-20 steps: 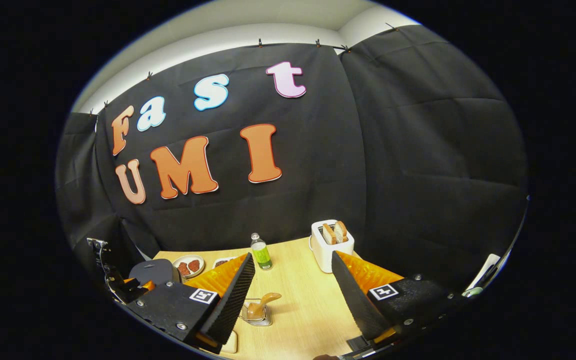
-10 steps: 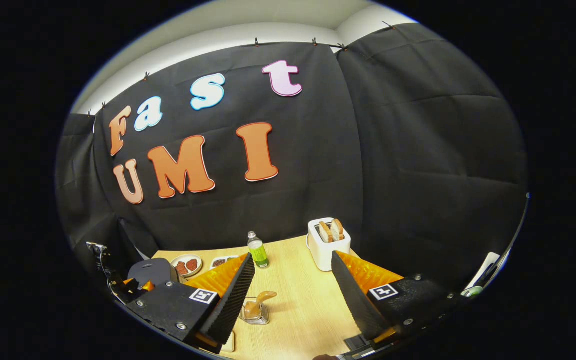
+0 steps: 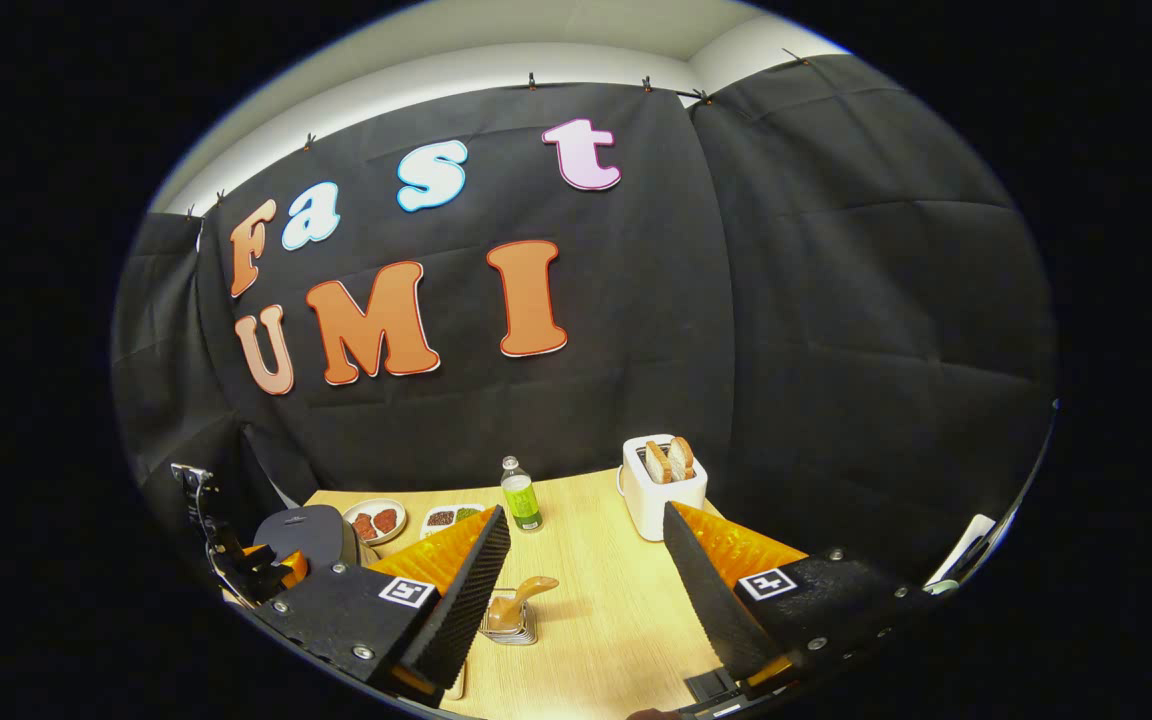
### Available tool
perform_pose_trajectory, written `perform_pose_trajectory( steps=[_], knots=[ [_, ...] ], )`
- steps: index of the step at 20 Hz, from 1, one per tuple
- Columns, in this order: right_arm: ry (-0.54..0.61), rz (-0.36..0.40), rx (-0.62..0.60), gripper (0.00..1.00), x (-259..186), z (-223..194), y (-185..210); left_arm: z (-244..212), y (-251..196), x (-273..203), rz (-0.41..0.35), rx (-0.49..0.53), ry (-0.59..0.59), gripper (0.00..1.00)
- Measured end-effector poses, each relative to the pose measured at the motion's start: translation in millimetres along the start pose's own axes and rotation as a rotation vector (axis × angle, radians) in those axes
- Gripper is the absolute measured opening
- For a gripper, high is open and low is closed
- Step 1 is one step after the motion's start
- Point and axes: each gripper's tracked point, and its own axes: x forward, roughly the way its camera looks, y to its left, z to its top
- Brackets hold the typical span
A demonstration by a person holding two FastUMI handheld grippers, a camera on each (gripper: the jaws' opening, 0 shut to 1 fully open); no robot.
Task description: Close the left gripper, press the button to open the rice cooker; take a wooden spoon from the chopstick holder with the right hand, scoop a spoonful of rice and pour it into the rice cooker, then put the wooden spoon back into the chopstick holder.
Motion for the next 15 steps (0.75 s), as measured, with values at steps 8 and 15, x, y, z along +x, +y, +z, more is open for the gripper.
perform_pose_trajectory(
  steps=[8,15],
  knots=[
    [-0.033,-0.023,-0.024,0.95,3.3,18.6,-14.3,170.0,56.5,-103.2,0.003,-0.067,-0.220,0.94],
    [-0.103,-0.015,-0.066,0.95,0.7,57.8,-13.4,260.9,101.5,-194.2,0.103,0.010,-0.399,0.94]
  ],
)
